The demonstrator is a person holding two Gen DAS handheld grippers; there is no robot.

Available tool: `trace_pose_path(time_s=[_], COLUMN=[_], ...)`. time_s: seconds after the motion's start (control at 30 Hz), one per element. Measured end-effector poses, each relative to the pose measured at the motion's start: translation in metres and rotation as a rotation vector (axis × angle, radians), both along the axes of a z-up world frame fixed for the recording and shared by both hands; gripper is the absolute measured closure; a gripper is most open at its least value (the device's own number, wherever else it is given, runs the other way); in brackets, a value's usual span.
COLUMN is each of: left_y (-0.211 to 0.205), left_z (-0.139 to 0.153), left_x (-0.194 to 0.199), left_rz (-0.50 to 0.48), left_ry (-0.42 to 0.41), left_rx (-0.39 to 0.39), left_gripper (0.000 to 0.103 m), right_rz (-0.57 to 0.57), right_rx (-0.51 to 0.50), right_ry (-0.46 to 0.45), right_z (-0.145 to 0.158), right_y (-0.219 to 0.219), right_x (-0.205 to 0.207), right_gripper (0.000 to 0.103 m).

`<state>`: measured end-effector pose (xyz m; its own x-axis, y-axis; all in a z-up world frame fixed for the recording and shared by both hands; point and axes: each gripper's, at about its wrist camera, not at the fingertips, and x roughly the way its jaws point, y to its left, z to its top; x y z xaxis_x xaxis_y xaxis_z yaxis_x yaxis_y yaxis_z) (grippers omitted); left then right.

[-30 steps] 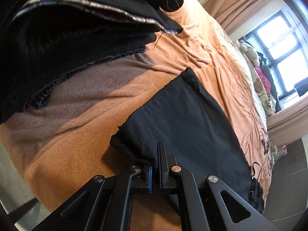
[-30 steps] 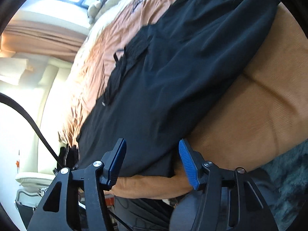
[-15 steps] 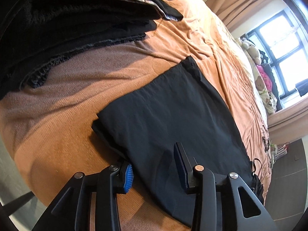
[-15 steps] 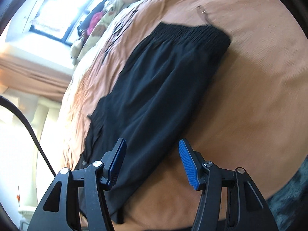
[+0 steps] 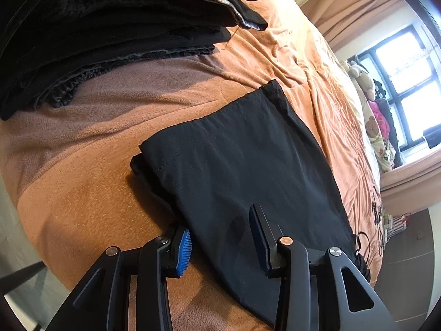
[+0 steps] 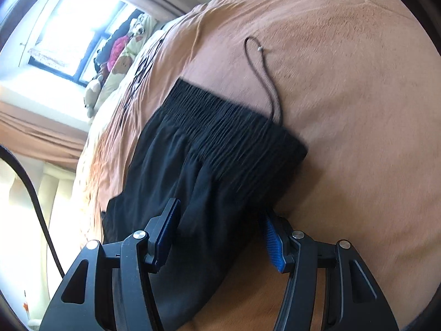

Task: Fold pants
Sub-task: 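Open both tools and smooth the folded pants flat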

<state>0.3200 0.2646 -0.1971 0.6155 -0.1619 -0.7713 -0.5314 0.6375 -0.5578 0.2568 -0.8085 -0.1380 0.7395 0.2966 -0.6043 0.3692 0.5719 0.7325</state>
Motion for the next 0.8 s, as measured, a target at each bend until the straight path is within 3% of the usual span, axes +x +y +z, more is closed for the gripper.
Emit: trace_pose_path(time_s=[0.07,0.17,0.23,0.43,0.53,0.8], left_y=[0.001,0.003,0.002,0.002,0.003,-0.001], left_z=[-0.001,-0.004,-0.004,-0.006,-0.006,-0.007], left_x=[-0.002,-0.003,-0.003,-0.006,-0.009,-0.017], left_rz=[0.006,0.005,0.003,-0.003,-0.008,-0.036], left_ry=[0.000,-0.005,-0.007,-0.027,-0.044,-0.080], left_rx=[-0.005,-0.008,-0.005,-0.016,-0.024,0.015], left_gripper=[0.062,0.062,0.062,0.062,0.062,0.064], right_rz=[-0.012,-0.021,-0.036,-0.098,-0.073,0.018], right_rx=[-0.010,-0.021,-0.038,-0.029,-0.033,-0.055], right_ry=[0.012,0.013,0.007,0.003,0.027,0.008], right_z=[0.000,0.002,0.005,0.005,0.011,0.043], right_y=[-0.002,0.001,0.005,0.016,0.028,0.064], right_x=[-0.009,-0.021,-0.031,-0.046,-0.054,-0.108], right_gripper=[0.065,0.076,0.078,0.077,0.072,0.072])
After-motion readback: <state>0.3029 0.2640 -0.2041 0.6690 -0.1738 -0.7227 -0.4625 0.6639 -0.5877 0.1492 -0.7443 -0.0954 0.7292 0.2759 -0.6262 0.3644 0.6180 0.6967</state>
